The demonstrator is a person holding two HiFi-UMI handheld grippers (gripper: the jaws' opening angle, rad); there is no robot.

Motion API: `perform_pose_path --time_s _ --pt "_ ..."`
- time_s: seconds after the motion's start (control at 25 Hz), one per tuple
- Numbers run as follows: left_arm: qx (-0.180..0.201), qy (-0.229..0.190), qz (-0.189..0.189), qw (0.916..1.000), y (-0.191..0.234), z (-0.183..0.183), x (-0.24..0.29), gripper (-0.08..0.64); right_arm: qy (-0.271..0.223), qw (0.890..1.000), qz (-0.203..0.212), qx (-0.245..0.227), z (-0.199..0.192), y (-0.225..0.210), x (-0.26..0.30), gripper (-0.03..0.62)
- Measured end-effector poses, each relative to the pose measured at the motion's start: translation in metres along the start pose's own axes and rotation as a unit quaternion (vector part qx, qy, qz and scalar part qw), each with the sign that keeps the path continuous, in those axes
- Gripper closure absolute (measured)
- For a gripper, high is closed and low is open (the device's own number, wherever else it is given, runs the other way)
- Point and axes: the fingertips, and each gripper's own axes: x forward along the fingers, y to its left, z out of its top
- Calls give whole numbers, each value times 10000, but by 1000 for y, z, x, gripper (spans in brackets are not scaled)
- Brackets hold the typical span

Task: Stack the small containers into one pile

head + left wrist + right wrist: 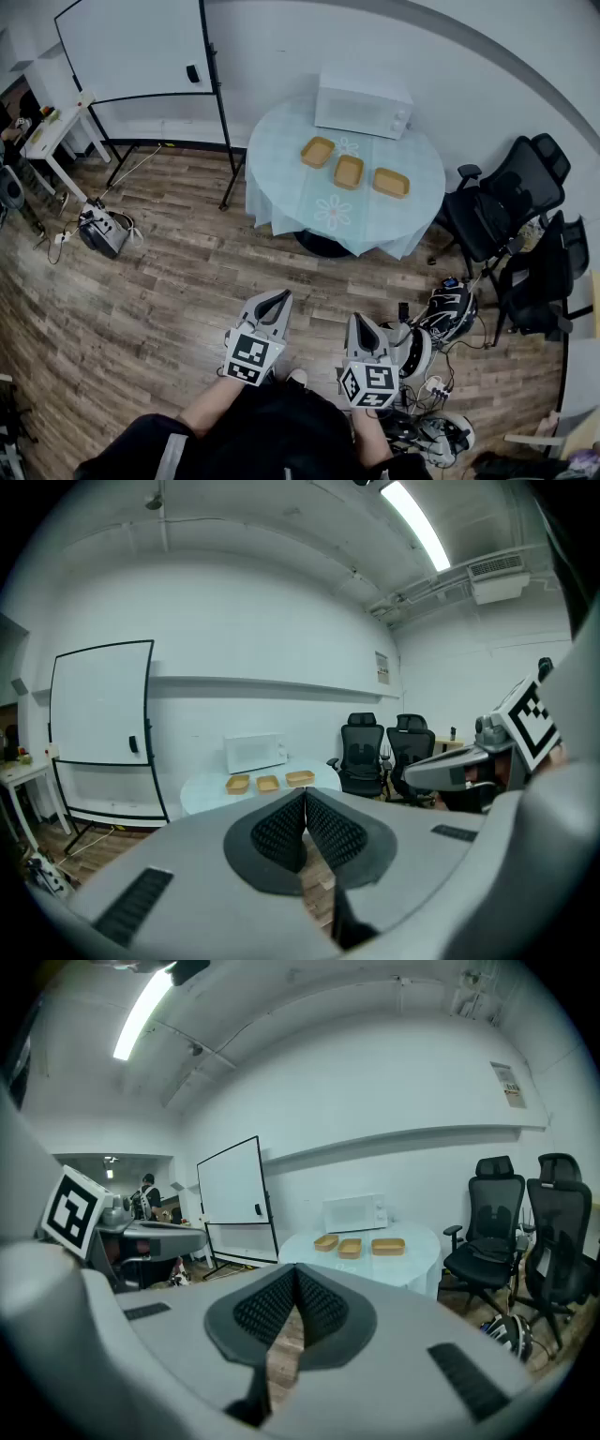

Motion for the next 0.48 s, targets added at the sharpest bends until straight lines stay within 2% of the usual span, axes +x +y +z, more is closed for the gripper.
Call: perform_pose_path --time_s 0.32,0.48 --pt "-73 189 140 9997 -11 -10 10 546 -68 9986 376 -365 3 -4 1 566" --pt "-72 263 177 9995 -18 -13 15 546 -28 9982 487 -342 -1 -11 4 566"
